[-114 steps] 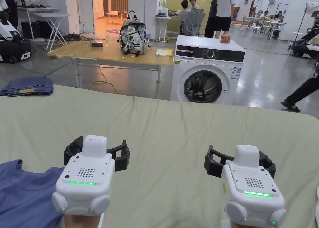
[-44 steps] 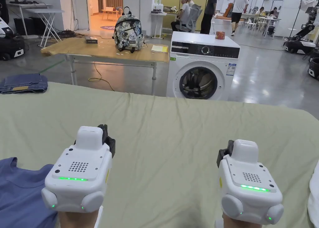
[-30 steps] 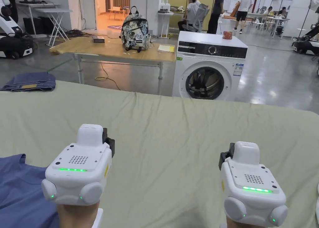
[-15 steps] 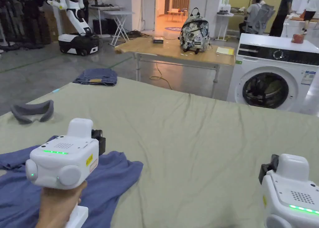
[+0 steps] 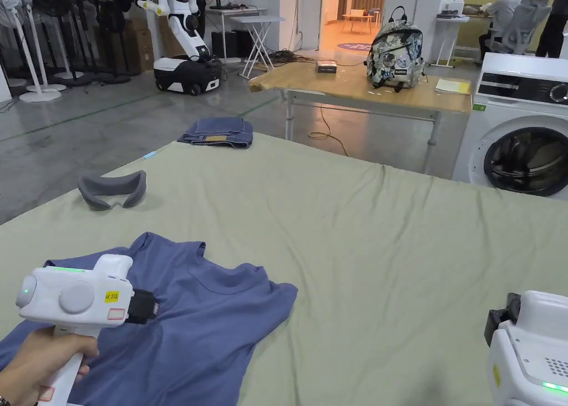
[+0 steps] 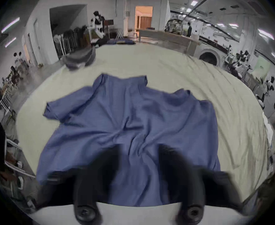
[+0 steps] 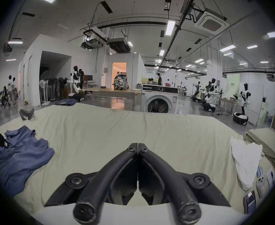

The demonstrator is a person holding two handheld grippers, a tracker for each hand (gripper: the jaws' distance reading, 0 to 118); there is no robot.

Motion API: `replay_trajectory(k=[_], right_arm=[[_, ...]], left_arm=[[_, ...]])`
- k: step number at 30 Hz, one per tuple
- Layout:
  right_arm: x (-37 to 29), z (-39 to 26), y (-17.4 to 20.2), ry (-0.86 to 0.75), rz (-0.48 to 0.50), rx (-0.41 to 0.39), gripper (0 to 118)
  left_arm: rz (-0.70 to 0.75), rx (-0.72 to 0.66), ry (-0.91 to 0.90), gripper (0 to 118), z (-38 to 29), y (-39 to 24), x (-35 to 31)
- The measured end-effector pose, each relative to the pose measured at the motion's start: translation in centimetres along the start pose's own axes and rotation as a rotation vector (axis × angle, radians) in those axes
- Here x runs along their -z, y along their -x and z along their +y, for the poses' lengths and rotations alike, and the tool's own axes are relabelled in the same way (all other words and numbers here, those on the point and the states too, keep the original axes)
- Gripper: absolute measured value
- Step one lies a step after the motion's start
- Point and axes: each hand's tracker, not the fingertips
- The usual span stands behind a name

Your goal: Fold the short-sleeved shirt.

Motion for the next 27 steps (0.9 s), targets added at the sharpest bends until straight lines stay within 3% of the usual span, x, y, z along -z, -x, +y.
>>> replay_trajectory(k=[1,2,5,8,11,15,16,17,19,24,27], right_arm=[[0.1,-0.2,0.0,0.006,0.0,-0.002,0],[0.1,-0.3,-0.1,0.011,0.0,-0.003,0],[0.0,-0.7,-0.2,0.024,-0.003,-0.009,0],[0.2,-1.3,-0.6,0.038,-0.01,-0.01,0],[0.1,-1.4,-1.0,0.052,-0.021,-0.006,0],[0.1,-1.8,-1.4,0.062,-0.03,0.001,0],[0.2,-2.0,-1.4,0.065,-0.03,0.002,0],[0.1,-2.1,-1.5,0.067,-0.031,0.001,0],[0.1,-2.2,-1.5,0.075,-0.029,0.0,0],[0.1,-2.9,-1.5,0.088,-0.031,0.003,0],[-0.1,-2.8,-1.6,0.089,-0.033,0.015,0]], left_arm=[[-0.032,-0.02,0.026,92,-0.2,0.2,0.8],[-0.037,-0.031,0.044,97,-0.5,0.2,1.4],[-0.052,-0.04,0.057,97,-1.2,-1.1,1.9],[0.026,-0.055,0.169,95,-2.1,-1.6,4.5],[0.138,0.033,0.162,84,-1.9,-3.7,4.9],[0.139,0.078,0.086,29,-1.6,-3.9,6.0],[0.136,0.098,0.085,7,-2.1,-5.0,5.4],[0.135,0.092,0.095,0,-2.2,-5.0,5.5],[0.137,0.11,0.077,0,-2.4,-4.4,5.4],[0.066,-0.026,0.058,0,-2.5,-3.6,3.6],[0.051,-0.002,0.002,0,-2.4,-3.9,2.2]])
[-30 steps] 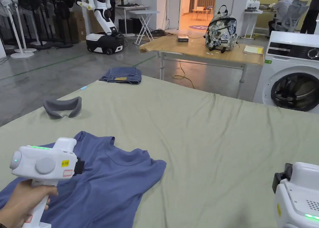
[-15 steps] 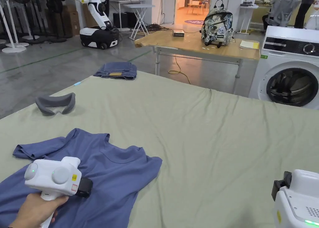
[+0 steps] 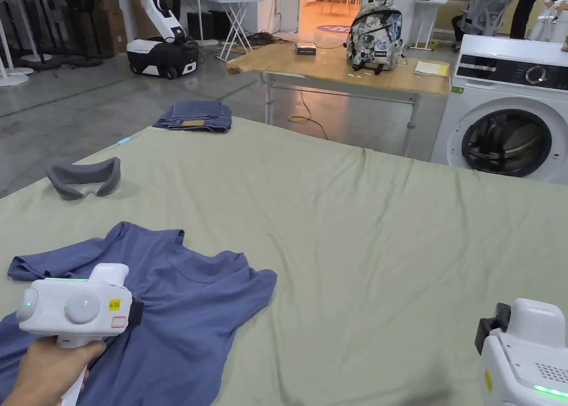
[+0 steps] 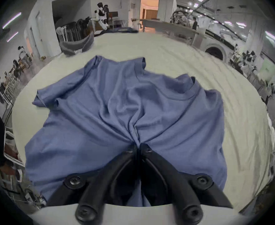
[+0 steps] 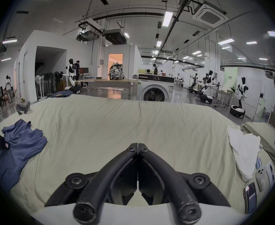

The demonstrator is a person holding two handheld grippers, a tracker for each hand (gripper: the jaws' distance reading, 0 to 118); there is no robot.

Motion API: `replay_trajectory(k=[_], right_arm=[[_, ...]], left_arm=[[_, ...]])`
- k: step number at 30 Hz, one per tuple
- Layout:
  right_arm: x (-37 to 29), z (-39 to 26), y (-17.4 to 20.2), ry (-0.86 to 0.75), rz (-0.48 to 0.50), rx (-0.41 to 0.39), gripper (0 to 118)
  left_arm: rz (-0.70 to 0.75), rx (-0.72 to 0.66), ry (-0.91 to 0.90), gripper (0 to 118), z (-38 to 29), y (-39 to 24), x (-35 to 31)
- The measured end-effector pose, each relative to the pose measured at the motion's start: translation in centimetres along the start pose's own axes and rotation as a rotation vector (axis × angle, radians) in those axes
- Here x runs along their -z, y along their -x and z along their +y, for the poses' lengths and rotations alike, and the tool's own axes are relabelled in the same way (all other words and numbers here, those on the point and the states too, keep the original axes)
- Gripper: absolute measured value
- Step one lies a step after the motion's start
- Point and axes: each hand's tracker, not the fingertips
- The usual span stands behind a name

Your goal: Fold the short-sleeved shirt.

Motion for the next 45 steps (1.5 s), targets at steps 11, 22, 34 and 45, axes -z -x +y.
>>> replay_trajectory(k=[11,22,34,45], right_arm=[[-1.4,1.7,-1.1,-0.056,-0.015,0.011,0],[-2.6,2.8,-4.5,-0.098,-0.062,0.031,0],[-5.0,2.6,-10.2,-0.098,-0.154,0.063,0],[-6.6,1.4,-15.3,-0.059,-0.256,0.089,0]], left_arm=[[-0.153,0.053,-0.238,0,5.8,-5.2,-9.9],[-0.392,0.181,-0.459,0,13.7,-17.1,-17.1],[-0.675,0.448,-0.391,0,13.2,-38.5,-17.5],[-0.865,0.557,-0.172,0,3.4,-49.3,-12.5]])
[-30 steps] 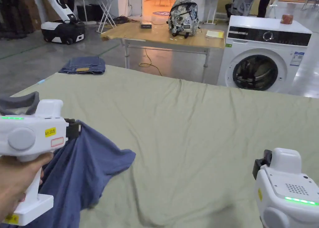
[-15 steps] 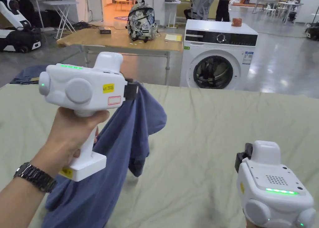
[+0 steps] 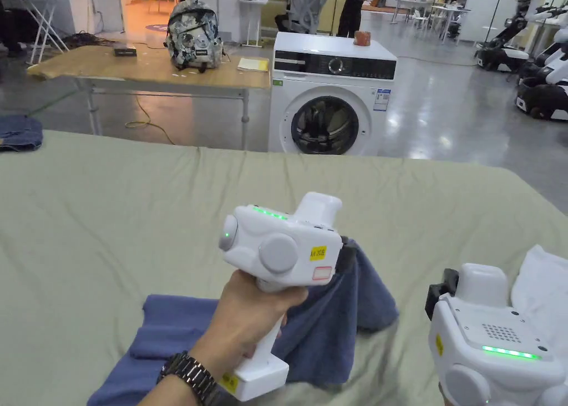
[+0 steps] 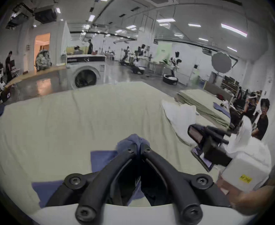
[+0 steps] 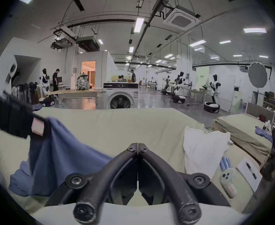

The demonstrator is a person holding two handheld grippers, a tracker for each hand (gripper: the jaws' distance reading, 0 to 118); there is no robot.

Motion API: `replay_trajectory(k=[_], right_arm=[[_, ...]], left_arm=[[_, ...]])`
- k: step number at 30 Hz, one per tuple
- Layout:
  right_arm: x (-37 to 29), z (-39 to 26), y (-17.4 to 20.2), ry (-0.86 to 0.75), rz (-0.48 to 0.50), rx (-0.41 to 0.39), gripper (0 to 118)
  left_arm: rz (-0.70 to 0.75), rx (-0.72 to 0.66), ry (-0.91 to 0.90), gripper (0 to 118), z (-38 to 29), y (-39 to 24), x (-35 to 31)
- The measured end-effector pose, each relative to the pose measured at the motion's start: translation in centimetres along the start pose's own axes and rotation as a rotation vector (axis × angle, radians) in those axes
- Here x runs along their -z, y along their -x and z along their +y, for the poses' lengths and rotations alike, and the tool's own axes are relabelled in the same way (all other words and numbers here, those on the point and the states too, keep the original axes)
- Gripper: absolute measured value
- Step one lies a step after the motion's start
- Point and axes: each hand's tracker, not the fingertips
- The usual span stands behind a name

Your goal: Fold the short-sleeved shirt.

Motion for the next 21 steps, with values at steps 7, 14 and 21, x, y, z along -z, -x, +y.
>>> replay_trajectory(k=[7,14,21], right_arm=[[0.1,-0.6,-0.4,0.037,-0.004,0.003,0],[0.1,0.0,1.2,0.033,0.037,-0.001,0],[-0.3,1.0,3.8,0.001,0.095,-0.019,0]], left_arm=[[0.012,-0.029,0.026,19,-3.1,0.3,0.9],[0.098,-0.111,-0.097,80,-3.1,3.6,-5.0],[0.354,-0.11,-0.169,5,-7.2,6.7,-10.9]])
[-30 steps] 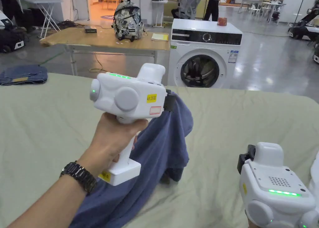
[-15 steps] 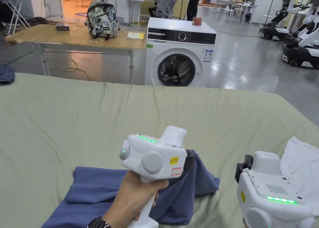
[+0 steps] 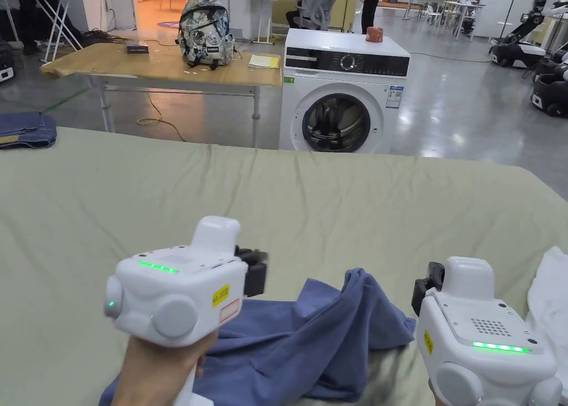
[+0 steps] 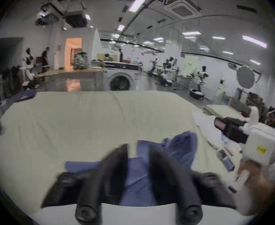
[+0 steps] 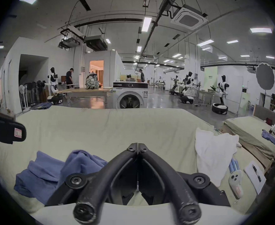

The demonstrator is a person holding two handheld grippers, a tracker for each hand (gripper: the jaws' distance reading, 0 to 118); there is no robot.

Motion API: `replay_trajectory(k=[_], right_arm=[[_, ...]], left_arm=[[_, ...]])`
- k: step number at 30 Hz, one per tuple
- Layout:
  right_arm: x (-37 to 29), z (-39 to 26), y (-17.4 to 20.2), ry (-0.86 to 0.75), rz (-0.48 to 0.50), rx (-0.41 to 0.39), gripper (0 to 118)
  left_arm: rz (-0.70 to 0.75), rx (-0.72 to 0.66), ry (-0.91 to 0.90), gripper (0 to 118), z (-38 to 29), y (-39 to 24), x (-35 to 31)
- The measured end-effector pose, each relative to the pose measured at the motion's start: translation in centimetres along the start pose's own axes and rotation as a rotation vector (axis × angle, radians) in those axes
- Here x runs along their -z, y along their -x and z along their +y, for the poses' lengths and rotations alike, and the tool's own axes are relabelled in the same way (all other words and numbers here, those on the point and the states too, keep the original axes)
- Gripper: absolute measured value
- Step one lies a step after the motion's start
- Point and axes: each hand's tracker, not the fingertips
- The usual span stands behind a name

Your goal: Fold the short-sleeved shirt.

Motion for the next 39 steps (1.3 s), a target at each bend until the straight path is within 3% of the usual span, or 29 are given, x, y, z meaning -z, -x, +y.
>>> replay_trajectory(k=[2,12,22,24,25,26,31,32,33,34,35,37,39], right_arm=[[0.0,0.2,0.7,-0.007,0.015,-0.003,0],[0.8,0.8,2.4,-0.001,0.065,-0.007,0],[2.2,1.0,2.1,0.024,0.066,-0.012,0],[2.5,0.8,1.6,0.03,0.059,-0.011,0],[2.7,0.7,1.4,0.035,0.053,-0.012,0],[2.7,0.7,1.2,0.041,0.048,-0.013,0],[3.3,0.0,-0.3,0.071,0.019,-0.018,0],[3.4,-0.2,-0.6,0.077,0.012,-0.019,0],[3.5,-0.4,-0.9,0.082,0.006,-0.021,0],[3.5,-0.6,-1.1,0.088,0.0,-0.024,0],[3.7,-0.8,-1.4,0.096,-0.01,-0.023,0],[4.0,-1.1,-1.9,0.114,-0.017,-0.009,0],[4.3,-1.5,-2.3,0.13,-0.022,0.001,0]], left_arm=[[0.042,-0.021,-0.003,0,-1.3,1.5,-1.0],[0.142,-0.269,0.132,0,-4.4,10.8,-0.2],[0.197,-0.298,0.38,0,0.3,18.6,10.7],[0.205,-0.303,0.468,21,0.4,18.6,12.5],[0.202,-0.311,0.5,51,0.2,19.0,13.6],[0.195,-0.318,0.535,67,-0.2,19.3,14.7],[0.24,-0.322,0.625,71,-2.1,19.0,17.3],[0.248,-0.311,0.643,69,-2.4,18.8,17.8],[0.255,-0.305,0.649,59,-2.7,18.4,17.9],[0.257,-0.299,0.636,36,-2.9,17.9,17.9],[0.295,-0.257,0.621,25,-2.9,17.4,17.8],[0.322,-0.179,0.61,8,-3.3,15.9,17.7],[0.313,-0.13,0.598,0,-3.5,14.9,17.5]])
